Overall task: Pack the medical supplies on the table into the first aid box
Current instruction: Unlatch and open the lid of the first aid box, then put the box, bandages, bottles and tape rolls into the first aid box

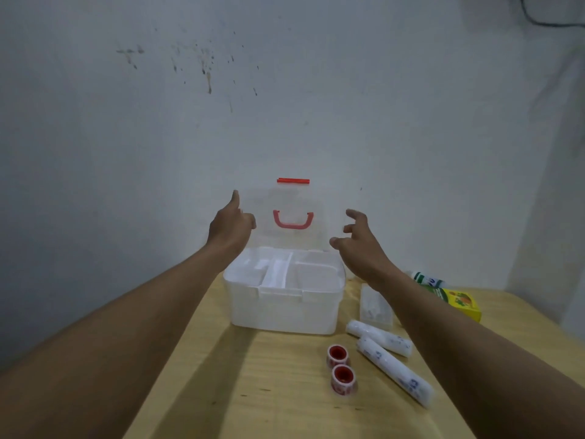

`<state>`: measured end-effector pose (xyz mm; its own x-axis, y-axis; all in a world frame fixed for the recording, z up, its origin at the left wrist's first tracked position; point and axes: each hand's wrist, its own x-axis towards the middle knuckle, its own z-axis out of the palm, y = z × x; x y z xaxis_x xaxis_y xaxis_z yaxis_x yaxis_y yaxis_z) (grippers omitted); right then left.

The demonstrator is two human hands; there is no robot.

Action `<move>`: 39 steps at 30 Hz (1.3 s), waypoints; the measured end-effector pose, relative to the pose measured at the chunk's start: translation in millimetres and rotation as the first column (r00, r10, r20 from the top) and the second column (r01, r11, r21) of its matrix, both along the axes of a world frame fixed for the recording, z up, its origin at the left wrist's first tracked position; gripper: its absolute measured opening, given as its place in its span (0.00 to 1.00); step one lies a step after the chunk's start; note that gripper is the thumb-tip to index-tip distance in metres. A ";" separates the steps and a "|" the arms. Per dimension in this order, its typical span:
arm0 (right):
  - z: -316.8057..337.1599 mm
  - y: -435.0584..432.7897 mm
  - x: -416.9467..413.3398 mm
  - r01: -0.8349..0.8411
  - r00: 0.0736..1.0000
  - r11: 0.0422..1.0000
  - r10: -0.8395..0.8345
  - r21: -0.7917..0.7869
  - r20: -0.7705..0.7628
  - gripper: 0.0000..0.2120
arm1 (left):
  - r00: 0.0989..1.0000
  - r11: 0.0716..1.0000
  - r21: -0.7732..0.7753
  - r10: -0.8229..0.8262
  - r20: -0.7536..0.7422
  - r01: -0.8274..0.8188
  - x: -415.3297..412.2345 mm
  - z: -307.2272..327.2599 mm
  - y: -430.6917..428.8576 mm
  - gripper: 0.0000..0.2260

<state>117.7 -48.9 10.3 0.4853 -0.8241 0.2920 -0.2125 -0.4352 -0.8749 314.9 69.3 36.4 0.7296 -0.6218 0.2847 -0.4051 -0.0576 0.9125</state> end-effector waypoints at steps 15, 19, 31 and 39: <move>-3.3 12.6 -2.9 -0.071 0.971 0.996 0.059 -0.046 -0.231 0.43 | 0.994 0.970 0.223 -0.105 0.015 0.099 10.3 -14.2 13.4 0.32; -2.7 7.6 -3.1 -0.070 0.955 0.996 0.053 -0.047 -0.291 0.43 | 0.989 0.959 0.249 -0.118 -0.094 0.138 17.3 -18.4 13.7 0.37; 3.6 15.9 -14.8 -0.043 0.938 0.993 0.003 -0.107 -0.348 0.38 | 0.981 0.968 0.247 0.005 0.191 -0.053 -16.3 -24.2 22.5 0.28; 10.6 6.4 -81.7 0.014 0.749 0.956 -0.204 -0.294 -0.630 0.26 | 0.674 0.888 0.360 -0.082 0.735 -0.285 -76.0 -79.5 47.1 0.32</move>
